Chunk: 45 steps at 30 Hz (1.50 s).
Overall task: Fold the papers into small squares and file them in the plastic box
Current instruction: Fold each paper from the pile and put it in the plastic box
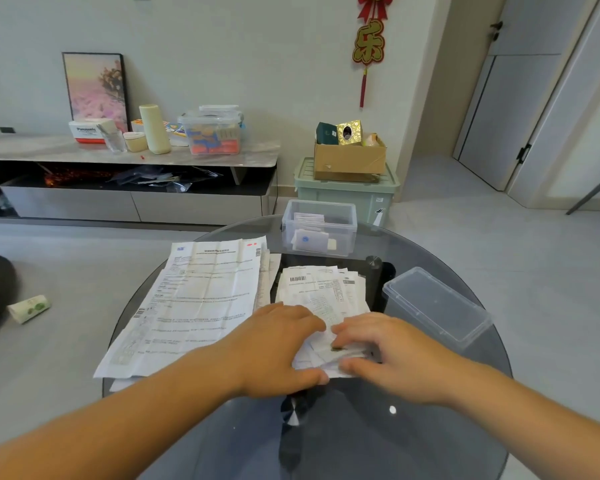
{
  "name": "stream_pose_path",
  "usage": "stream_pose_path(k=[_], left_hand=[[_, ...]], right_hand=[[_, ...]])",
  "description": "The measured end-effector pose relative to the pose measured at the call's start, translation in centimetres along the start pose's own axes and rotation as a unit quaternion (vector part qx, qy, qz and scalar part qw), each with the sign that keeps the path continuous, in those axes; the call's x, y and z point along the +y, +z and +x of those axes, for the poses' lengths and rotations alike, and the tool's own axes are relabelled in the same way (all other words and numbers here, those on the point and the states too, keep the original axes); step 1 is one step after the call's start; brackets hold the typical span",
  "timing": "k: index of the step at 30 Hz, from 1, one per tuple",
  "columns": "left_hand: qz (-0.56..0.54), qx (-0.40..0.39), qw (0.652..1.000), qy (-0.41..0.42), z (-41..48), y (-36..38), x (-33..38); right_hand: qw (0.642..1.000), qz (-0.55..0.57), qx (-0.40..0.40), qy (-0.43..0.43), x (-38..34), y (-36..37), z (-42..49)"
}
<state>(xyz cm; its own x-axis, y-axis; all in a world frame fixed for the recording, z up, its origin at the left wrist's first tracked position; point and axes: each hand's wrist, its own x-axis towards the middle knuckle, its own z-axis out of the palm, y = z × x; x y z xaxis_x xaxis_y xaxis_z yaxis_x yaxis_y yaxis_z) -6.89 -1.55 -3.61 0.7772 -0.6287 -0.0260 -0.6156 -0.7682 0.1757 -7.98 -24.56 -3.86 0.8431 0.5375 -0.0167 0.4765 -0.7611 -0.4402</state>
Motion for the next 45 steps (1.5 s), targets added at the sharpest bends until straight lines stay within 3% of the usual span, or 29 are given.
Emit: stream_pose_path(k=[6, 11, 14, 18, 21, 24, 26, 29, 34, 45], left_hand=[[-0.030, 0.020, 0.999, -0.001, -0.8, -0.4, 1.2], [-0.056, -0.008, 0.998, -0.007, -2.0, 0.1, 2.3], [-0.034, 0.029, 0.999, -0.015, -2.6, 0.6, 2.5], [-0.056, 0.098, 0.994, -0.007, -3.8, 0.0, 3.5], [-0.060, 0.101, 0.993, 0.000, -5.7, -0.6, 5.0], [-0.083, 0.036, 0.996, -0.004, -7.8, -0.2, 6.3], [-0.120, -0.010, 0.992, -0.036, -8.5, 0.3, 6.8], [-0.176, -0.016, 0.980, -0.094, -8.6, 1.2, 7.0], [-0.156, -0.041, 0.978, -0.129, -8.5, 1.9, 7.2], [-0.119, -0.056, 0.987, -0.089, -8.4, 1.7, 6.4]], right_hand=[[0.993, 0.093, 0.049, 0.052, -0.8, -0.3, -1.0], [0.985, 0.147, 0.036, 0.086, -2.1, 0.0, -2.3], [0.982, 0.126, 0.092, 0.103, -2.8, 0.1, -2.9], [0.987, 0.039, 0.148, 0.048, -4.7, -0.2, -4.7], [0.993, 0.022, 0.117, 0.026, -6.6, 0.3, -6.7], [0.989, 0.112, 0.073, 0.068, -7.5, 1.2, -8.5], [0.982, 0.155, 0.059, 0.094, -7.4, 2.0, -8.9], [0.972, 0.185, 0.055, 0.136, -6.7, 3.0, -8.9], [0.984, 0.086, 0.014, 0.154, -5.9, 3.6, -8.8], [0.992, 0.036, -0.044, 0.114, -6.8, 4.8, -8.9]])
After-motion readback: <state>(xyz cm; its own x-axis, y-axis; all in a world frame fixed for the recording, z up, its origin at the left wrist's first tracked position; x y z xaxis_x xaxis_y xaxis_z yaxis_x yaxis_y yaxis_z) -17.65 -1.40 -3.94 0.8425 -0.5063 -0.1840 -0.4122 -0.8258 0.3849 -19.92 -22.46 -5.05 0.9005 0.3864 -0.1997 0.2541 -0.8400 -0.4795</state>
